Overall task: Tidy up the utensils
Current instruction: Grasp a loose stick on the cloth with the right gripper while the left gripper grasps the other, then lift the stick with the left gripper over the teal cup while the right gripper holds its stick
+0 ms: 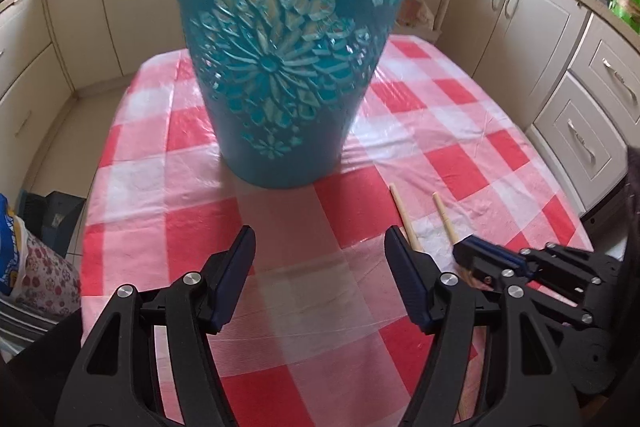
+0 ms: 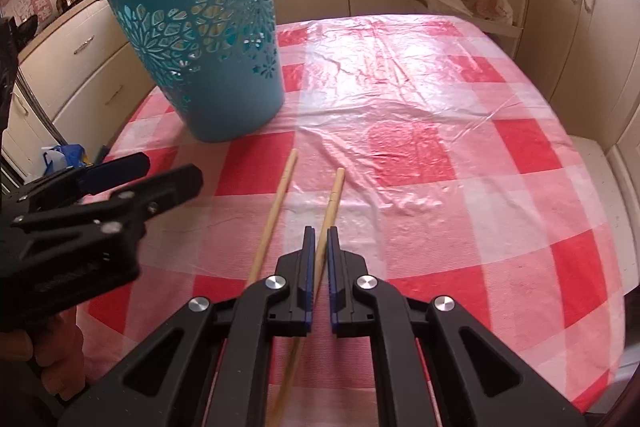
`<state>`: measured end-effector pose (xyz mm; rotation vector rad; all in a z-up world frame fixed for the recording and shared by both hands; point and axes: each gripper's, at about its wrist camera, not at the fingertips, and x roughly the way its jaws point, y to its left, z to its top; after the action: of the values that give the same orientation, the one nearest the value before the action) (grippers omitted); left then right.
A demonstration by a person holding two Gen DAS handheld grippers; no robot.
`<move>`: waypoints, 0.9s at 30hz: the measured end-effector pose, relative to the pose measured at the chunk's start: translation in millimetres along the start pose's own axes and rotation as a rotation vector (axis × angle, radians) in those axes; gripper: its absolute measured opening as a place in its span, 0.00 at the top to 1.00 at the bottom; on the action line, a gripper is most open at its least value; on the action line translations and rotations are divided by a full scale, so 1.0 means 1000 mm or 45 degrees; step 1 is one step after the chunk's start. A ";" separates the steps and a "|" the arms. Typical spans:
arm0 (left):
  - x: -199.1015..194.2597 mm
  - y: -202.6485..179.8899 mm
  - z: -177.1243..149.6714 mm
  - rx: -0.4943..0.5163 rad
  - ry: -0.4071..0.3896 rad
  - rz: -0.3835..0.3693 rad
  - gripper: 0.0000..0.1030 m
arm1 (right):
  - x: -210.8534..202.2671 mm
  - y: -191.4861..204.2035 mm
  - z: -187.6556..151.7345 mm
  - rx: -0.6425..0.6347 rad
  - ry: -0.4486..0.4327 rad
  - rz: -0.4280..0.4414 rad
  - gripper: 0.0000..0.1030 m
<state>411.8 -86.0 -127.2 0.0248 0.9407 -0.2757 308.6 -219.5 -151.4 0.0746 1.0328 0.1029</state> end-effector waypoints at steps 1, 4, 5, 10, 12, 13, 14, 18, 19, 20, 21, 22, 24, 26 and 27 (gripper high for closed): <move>0.004 -0.003 0.001 0.011 0.012 0.010 0.38 | 0.000 -0.001 0.000 -0.010 -0.003 -0.018 0.94; 0.012 -0.015 0.003 0.043 0.027 0.015 0.38 | -0.001 -0.009 -0.001 -0.031 -0.004 -0.069 0.94; 0.015 -0.020 0.004 0.060 0.030 0.015 0.38 | -0.001 -0.010 -0.001 -0.033 -0.006 -0.076 0.94; 0.027 -0.044 0.009 0.161 0.056 0.054 0.38 | -0.001 -0.018 -0.003 -0.054 -0.010 -0.094 0.94; 0.032 -0.052 0.008 0.201 0.074 0.079 0.38 | -0.001 -0.021 -0.003 -0.056 -0.015 -0.091 0.94; 0.035 -0.056 0.007 0.225 0.086 0.098 0.38 | -0.001 -0.022 -0.003 -0.057 -0.015 -0.091 0.94; 0.034 -0.058 0.006 0.235 0.074 0.107 0.38 | -0.001 -0.023 -0.003 -0.057 -0.018 -0.088 0.94; 0.030 -0.062 0.004 0.270 0.070 0.062 0.69 | 0.000 -0.022 -0.004 -0.061 -0.022 -0.089 0.94; 0.029 -0.065 0.003 0.288 0.070 0.055 0.87 | 0.000 -0.022 -0.003 -0.058 -0.022 -0.086 0.94; 0.029 -0.069 0.001 0.316 0.074 0.053 0.93 | 0.001 -0.024 -0.003 -0.047 -0.022 -0.075 0.94; 0.026 -0.068 -0.001 0.321 0.073 0.049 0.95 | 0.001 -0.025 -0.002 -0.030 -0.023 -0.057 0.94; 0.024 -0.066 -0.003 0.309 0.076 0.033 0.96 | 0.001 -0.027 -0.002 -0.017 -0.024 -0.040 0.94; 0.017 -0.057 -0.006 0.276 0.068 0.004 0.96 | 0.000 -0.032 -0.002 0.014 -0.025 0.018 0.94; 0.009 -0.046 -0.009 0.243 0.069 -0.028 0.96 | 0.000 -0.034 -0.002 0.034 -0.020 0.076 0.94; 0.007 -0.042 -0.010 0.232 0.078 -0.033 0.96 | 0.001 -0.035 -0.001 0.047 -0.017 0.118 0.94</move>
<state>397.2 -126.6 -134.8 0.1895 0.9747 -0.3861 309.7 -253.9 -156.8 0.1568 1.0184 0.1677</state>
